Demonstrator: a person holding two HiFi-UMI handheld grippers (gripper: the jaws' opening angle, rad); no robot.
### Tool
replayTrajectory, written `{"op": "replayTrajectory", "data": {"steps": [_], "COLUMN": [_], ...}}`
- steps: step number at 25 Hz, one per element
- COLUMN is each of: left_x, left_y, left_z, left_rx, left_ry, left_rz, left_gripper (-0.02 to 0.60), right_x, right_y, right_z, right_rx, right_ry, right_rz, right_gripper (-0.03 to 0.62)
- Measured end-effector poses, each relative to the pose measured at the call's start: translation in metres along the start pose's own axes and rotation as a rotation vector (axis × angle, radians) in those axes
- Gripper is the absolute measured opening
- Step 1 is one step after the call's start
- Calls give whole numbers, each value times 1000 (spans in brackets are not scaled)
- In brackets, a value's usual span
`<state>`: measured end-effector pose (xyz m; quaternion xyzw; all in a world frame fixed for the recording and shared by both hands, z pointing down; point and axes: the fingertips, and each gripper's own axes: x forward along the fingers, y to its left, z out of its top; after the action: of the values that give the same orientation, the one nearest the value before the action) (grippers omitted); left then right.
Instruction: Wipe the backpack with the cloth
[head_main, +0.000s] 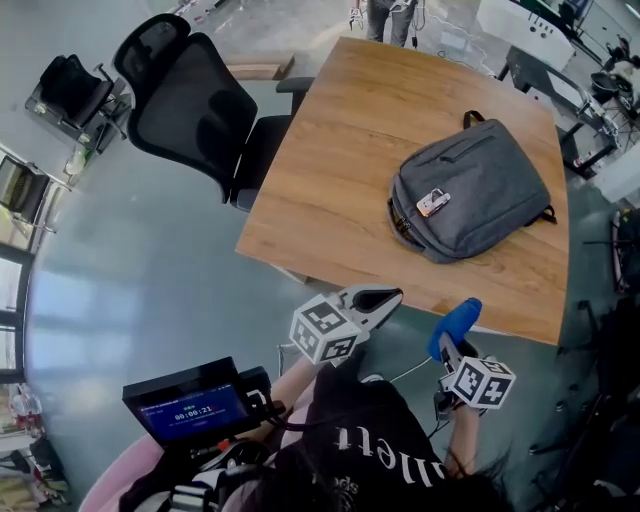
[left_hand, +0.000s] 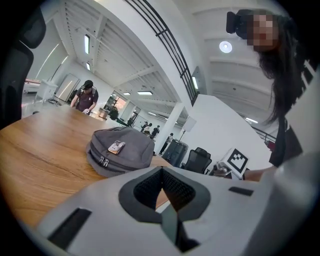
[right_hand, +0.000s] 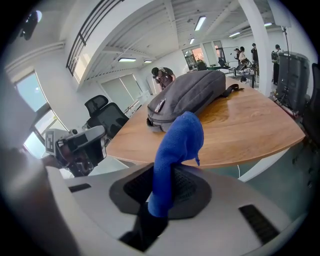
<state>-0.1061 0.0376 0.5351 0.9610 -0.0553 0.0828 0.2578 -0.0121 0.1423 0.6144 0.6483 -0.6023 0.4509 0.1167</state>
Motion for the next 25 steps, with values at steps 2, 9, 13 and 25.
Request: {"op": "replayTrajectory", "data": {"steps": [2, 9, 13, 25], "left_x": [2, 16, 16, -16], "left_y": [-18, -114, -160, -206], "left_z": [-6, -48, -74, -106], "left_rx": [9, 31, 42, 81], "left_ry": [5, 27, 44, 54], "left_rz": [-8, -40, -63, -33], "left_gripper": [-3, -3, -3, -3], "right_x": [-13, -86, -120, -150], "right_y": [0, -25, -41, -31], "right_z": [-8, -58, -87, -148], "right_rx": [-4, 10, 39, 27], "right_ry": [-10, -56, -83, -88], "right_rz": [10, 13, 11, 52], "right_gripper": [78, 78, 78, 78]}}
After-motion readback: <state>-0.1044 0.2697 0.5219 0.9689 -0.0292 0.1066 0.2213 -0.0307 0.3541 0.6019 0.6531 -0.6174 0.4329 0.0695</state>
